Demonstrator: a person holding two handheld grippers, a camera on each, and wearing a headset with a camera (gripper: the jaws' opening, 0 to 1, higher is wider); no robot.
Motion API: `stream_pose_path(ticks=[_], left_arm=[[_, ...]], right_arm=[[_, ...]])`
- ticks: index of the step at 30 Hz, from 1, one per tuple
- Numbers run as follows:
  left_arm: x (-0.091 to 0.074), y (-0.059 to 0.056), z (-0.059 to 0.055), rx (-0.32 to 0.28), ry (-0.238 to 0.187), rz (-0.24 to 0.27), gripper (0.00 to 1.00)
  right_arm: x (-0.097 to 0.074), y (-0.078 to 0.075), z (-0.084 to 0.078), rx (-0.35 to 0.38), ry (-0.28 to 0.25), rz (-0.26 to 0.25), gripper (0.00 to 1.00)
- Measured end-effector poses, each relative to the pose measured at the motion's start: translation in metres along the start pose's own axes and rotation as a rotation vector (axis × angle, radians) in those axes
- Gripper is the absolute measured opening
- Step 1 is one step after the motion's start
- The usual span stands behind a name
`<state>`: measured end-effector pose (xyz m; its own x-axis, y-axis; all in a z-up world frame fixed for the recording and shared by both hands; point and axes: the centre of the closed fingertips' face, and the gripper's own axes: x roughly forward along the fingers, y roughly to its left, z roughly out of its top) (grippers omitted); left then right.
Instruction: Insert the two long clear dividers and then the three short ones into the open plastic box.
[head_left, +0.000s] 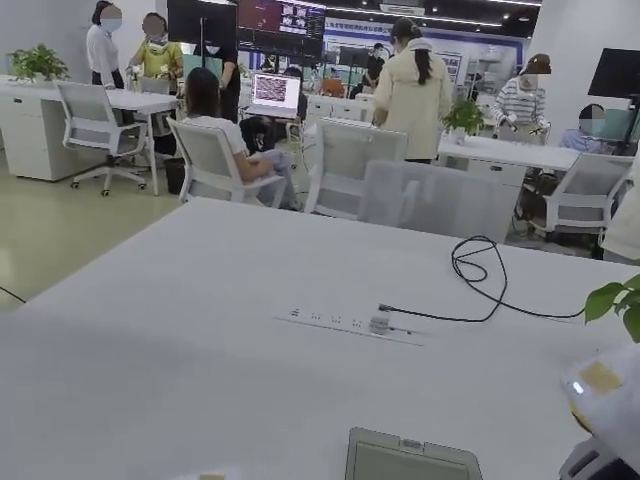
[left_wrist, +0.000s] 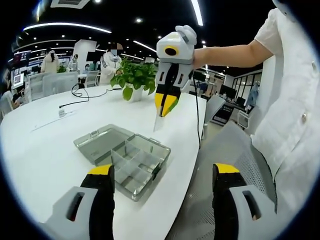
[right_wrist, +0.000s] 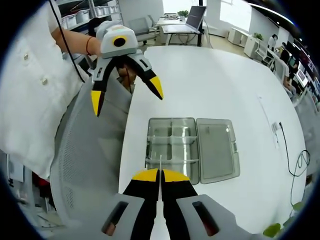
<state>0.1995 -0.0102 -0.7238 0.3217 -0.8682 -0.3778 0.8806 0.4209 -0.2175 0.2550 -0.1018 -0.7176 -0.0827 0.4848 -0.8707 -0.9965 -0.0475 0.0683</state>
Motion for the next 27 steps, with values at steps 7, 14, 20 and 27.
stream_pose_path(ticks=[7,14,20,27], left_arm=[[0.000,0.001,-0.009,0.015,0.011,-0.011,0.96],[0.000,0.002,-0.017,0.000,0.018,-0.014,1.00],[-0.002,0.003,-0.019,-0.015,0.013,-0.009,1.00],[-0.002,0.002,-0.019,-0.018,0.009,-0.007,1.00]], right_arm=[[0.017,-0.012,-0.008,-0.007,0.028,-0.026,0.03],[0.033,-0.018,-0.016,-0.018,0.055,-0.040,0.03],[0.039,-0.020,-0.020,-0.016,0.066,-0.042,0.03],[0.045,-0.021,-0.022,-0.029,0.090,-0.037,0.03]])
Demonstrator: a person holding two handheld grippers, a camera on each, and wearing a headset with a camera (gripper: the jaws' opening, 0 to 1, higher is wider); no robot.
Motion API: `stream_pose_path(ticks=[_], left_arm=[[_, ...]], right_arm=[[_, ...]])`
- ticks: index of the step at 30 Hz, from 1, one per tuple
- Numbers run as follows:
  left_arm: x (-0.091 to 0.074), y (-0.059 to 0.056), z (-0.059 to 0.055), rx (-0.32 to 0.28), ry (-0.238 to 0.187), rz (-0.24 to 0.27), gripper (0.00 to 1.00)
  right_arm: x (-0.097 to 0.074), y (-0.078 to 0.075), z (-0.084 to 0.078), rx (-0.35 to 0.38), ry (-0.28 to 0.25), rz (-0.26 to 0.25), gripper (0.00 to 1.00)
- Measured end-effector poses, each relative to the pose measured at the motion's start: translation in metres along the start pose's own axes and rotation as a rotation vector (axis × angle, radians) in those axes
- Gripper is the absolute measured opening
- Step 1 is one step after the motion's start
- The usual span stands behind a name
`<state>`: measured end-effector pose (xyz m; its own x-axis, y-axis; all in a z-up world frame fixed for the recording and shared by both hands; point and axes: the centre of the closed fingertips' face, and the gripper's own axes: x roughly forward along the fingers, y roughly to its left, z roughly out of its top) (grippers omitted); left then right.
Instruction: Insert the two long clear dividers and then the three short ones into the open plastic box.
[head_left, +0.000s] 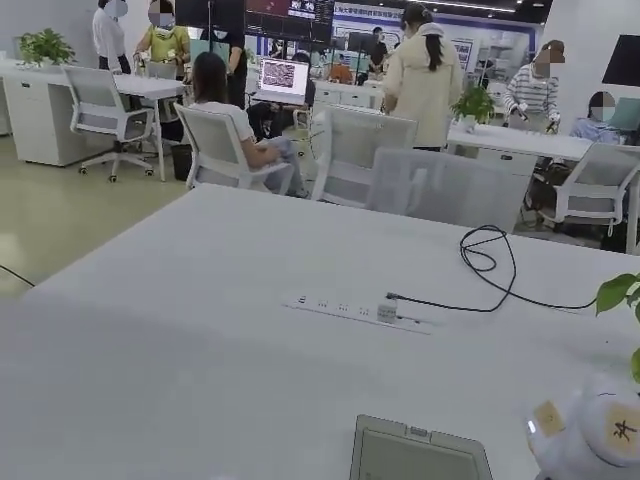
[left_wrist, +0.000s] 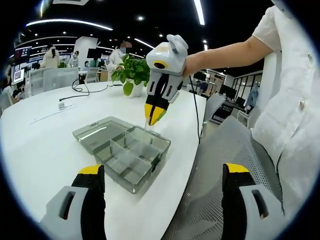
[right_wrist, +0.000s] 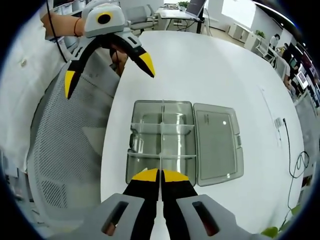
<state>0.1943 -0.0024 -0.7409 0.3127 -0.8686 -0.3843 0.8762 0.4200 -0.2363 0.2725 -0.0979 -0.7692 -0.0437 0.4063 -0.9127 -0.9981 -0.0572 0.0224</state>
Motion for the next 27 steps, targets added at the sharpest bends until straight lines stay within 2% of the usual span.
stream_pose_path(ticks=[4,12,21,27], left_arm=[[0.000,-0.001,0.000,0.002,-0.001,0.000,1.00],[0.000,-0.001,-0.001,0.002,0.000,0.001,0.99],[-0.001,-0.001,0.001,-0.002,-0.008,0.008,0.98],[-0.001,-0.002,0.002,-0.004,-0.011,0.008,0.98]], right_arm=[[0.003,-0.001,-0.003,-0.011,0.021,0.001,0.03],[0.013,-0.002,-0.007,0.010,0.028,0.026,0.03],[0.017,-0.001,-0.010,0.045,0.002,0.043,0.03],[0.019,0.000,-0.010,0.028,-0.015,0.040,0.03]])
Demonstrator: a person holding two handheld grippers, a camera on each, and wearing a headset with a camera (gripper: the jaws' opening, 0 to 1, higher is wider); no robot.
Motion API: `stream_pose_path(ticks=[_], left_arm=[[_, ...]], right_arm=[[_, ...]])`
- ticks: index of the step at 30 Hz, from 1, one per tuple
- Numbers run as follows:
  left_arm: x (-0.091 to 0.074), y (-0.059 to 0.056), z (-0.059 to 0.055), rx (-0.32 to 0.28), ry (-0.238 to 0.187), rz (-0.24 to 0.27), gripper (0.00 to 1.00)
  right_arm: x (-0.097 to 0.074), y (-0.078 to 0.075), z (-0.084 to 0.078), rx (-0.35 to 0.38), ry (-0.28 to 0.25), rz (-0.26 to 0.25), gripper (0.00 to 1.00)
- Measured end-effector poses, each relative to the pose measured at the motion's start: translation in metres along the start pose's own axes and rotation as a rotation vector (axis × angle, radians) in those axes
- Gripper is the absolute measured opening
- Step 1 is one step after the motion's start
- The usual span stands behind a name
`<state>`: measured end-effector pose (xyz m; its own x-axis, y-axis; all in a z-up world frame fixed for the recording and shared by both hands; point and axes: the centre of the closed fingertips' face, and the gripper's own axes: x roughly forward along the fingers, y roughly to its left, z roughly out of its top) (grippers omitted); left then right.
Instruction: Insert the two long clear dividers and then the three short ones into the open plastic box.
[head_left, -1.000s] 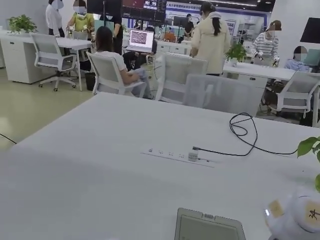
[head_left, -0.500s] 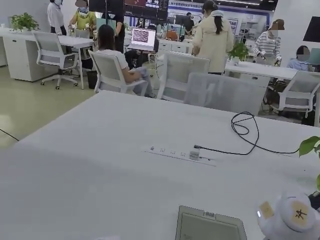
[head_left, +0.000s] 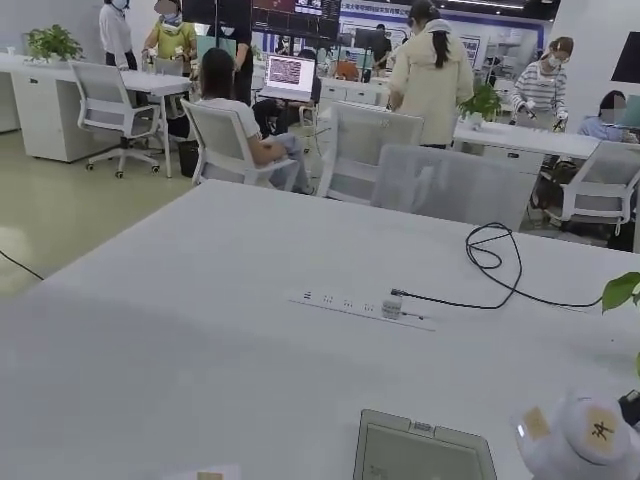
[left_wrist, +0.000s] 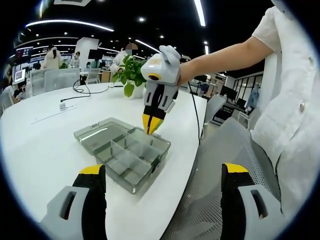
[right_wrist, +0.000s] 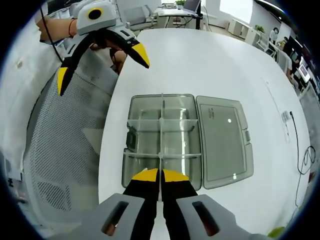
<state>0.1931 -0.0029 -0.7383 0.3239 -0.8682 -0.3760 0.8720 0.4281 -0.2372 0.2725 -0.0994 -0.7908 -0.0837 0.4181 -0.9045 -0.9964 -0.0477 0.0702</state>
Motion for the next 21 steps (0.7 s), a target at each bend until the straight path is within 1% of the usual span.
stream_pose_path(ticks=[5,9,14,21], left_arm=[[0.000,0.000,0.000,0.000,0.001,0.000,0.98],[0.000,0.000,-0.002,-0.001,0.003,0.001,0.99],[0.000,-0.001,-0.002,-0.001,0.006,-0.002,1.00],[0.000,0.000,-0.002,0.000,0.006,-0.001,0.99]], right_arm=[[0.005,0.000,-0.002,-0.035,-0.004,-0.011,0.03],[0.012,0.000,-0.004,-0.040,0.000,-0.022,0.03],[0.021,-0.001,-0.008,-0.047,0.017,-0.030,0.03],[0.025,-0.001,-0.010,-0.055,0.036,-0.035,0.03]])
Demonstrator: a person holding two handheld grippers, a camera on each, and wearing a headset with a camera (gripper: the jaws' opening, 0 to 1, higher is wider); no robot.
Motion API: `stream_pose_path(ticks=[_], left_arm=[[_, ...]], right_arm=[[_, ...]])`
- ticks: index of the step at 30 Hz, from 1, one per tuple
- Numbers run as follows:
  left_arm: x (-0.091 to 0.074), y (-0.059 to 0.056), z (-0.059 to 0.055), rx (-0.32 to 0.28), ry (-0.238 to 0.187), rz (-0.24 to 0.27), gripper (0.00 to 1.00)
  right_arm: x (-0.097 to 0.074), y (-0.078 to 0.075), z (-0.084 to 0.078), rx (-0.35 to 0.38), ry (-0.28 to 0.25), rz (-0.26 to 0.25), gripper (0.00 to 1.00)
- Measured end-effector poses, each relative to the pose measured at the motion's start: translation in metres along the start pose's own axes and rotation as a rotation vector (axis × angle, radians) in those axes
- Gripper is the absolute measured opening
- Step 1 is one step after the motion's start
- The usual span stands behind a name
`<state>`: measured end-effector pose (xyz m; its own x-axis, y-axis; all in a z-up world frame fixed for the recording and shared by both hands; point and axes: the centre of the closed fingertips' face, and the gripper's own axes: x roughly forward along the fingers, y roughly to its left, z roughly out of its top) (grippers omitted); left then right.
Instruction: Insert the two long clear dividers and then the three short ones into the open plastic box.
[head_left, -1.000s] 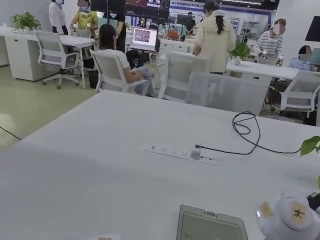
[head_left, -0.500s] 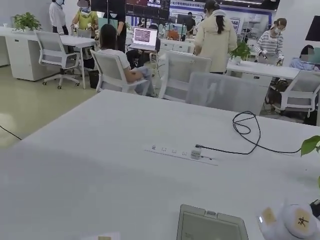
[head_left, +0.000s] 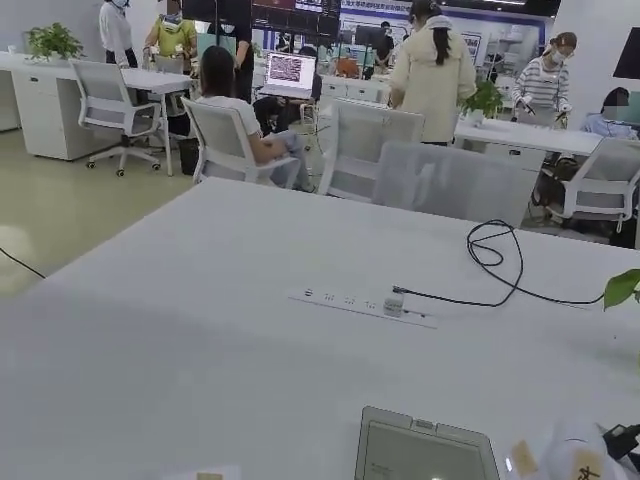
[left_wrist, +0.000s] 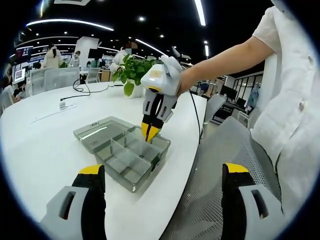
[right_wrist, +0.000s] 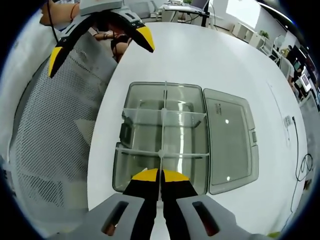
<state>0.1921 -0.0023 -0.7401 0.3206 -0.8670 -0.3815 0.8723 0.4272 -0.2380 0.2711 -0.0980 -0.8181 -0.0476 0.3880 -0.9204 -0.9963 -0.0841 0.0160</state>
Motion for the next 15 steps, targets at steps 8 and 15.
stream_pose_path(ticks=[8,15], left_arm=[[-0.0002,-0.0001,-0.0012,-0.003,0.001,0.000,0.99],[-0.0011,0.0003,-0.0030,-0.001,0.007,-0.001,0.99]], right_arm=[[0.0026,-0.0011,-0.0022,0.005,0.002,-0.002,0.03],[0.0055,0.0016,-0.0062,-0.003,0.028,0.001,0.04]])
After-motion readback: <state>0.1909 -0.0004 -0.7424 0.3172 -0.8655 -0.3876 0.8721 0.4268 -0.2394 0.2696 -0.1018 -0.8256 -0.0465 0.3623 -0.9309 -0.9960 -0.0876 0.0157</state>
